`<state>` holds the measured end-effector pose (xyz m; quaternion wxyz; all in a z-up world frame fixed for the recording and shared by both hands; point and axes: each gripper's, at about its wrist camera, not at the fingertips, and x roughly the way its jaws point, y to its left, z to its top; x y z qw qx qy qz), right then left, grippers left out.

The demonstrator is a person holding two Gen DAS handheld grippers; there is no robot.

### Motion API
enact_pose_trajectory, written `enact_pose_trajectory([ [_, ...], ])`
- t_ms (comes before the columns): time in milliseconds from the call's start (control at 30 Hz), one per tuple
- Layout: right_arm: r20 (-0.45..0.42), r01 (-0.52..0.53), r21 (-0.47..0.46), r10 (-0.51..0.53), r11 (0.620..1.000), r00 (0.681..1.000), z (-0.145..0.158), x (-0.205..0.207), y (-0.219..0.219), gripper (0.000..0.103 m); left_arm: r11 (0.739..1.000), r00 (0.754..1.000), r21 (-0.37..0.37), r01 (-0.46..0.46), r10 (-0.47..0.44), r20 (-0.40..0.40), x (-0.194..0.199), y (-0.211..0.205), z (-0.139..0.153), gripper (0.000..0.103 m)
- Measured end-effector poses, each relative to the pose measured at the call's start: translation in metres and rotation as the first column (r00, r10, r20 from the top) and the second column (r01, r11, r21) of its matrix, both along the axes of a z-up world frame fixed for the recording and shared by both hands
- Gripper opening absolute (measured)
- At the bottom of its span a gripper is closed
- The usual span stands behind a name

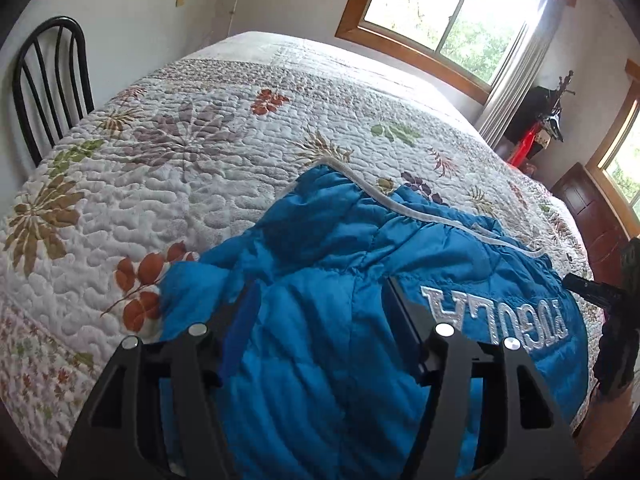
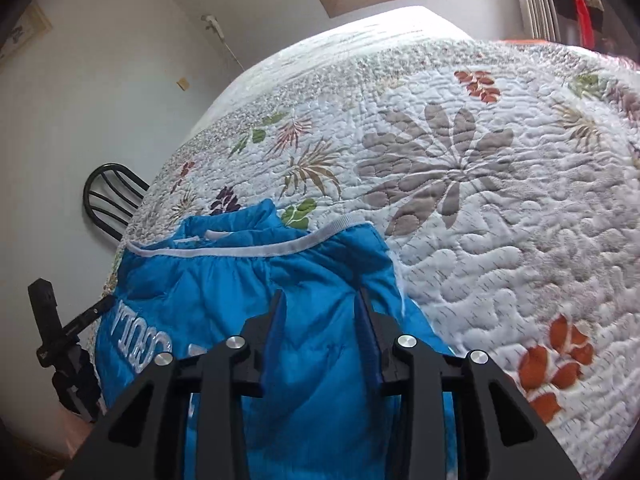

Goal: Fold large clothes

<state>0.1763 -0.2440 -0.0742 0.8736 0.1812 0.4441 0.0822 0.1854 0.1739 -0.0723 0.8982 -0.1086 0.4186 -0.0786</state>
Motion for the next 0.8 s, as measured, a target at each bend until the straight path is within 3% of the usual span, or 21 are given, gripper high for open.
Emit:
enact_pose_trajectory([
  [100,0.005,0.041,-0.102,-0.041,0.994,0.999,0.015,-0.037,-0.006,0.038,0.997,0.998,0.030,-0.065,0.064,0.030,-0.037,0.012,0.016,0.072],
  [300,-0.033,0.061,-0.158,-0.067,0.985,0.997,0.011,-0.098,-0.017,0.042,0.985,0.986,0.030,-0.167,0.168,-0.012,-0.105,0.032,0.007,0.076],
  [533,-0.056,0.016,-0.057,-0.019,0.998,0.998,-0.003,-0.152,-0.007,0.042,0.952,0.960,-0.139,-0.274,0.262,-0.093,-0.158,0.042,-0.020,0.079],
  [800,-0.095,-0.017,-0.053,0.012,0.998,0.995,-0.020,-0.153,0.011,0.043,0.928,0.964,-0.269,-0.259,0.229,-0.136,-0.147,0.022,-0.042,0.081],
])
